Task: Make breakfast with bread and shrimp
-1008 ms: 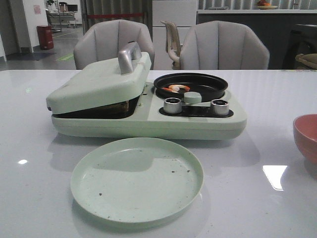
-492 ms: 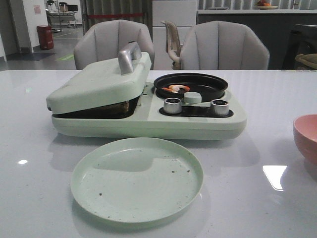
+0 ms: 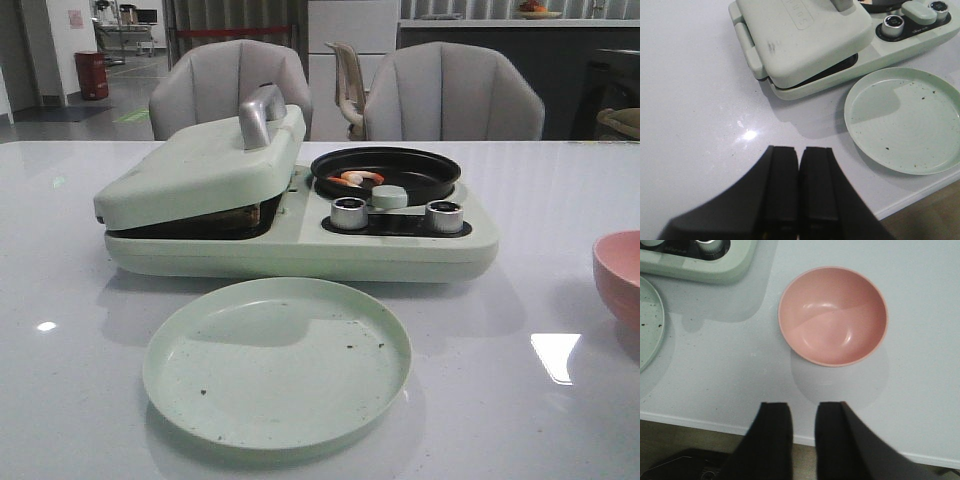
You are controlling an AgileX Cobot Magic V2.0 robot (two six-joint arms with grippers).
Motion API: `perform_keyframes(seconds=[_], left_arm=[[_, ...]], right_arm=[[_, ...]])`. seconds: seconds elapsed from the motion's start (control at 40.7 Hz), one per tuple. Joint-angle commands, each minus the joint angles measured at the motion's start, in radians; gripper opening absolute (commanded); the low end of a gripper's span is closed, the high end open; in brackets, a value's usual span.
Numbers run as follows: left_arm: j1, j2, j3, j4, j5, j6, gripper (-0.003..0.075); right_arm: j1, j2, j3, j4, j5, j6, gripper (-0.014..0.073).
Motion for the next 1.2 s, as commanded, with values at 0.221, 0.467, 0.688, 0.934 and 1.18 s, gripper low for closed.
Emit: perform_keyframes(seconds=[0.221, 0.467, 0.688, 0.934, 1.18], left_arm=[[-0.006, -0.004, -0.029, 0.000, -0.075, -0.009, 0.0101], [-0.006, -0.004, -0.029, 0.000, -0.075, -0.009, 0.0101], [-0.006, -0.004, -0.029, 0.000, -0.075, -0.009, 0.0101], [0.078, -0.132, 0.042, -0.005, -0.123, -0.009, 0.0101], [0.268, -0.366, 0.277, -0.053, -0.333, -0.009, 0.0101]], right_arm=[[0.002, -0.005, -0.024, 0.004, -0.064, -0.009, 0.0035], [0.002, -0.005, -0.024, 0.004, -0.074, -0.009, 0.0035], [0.002, -0.005, -0.024, 0.004, -0.074, -0.009, 0.0035], [0.002, -0.005, -0.024, 0.004, -0.074, -0.009, 0.0035], [0.002, -0.006, -0.024, 0.004, -0.074, -0.009, 0.0035]])
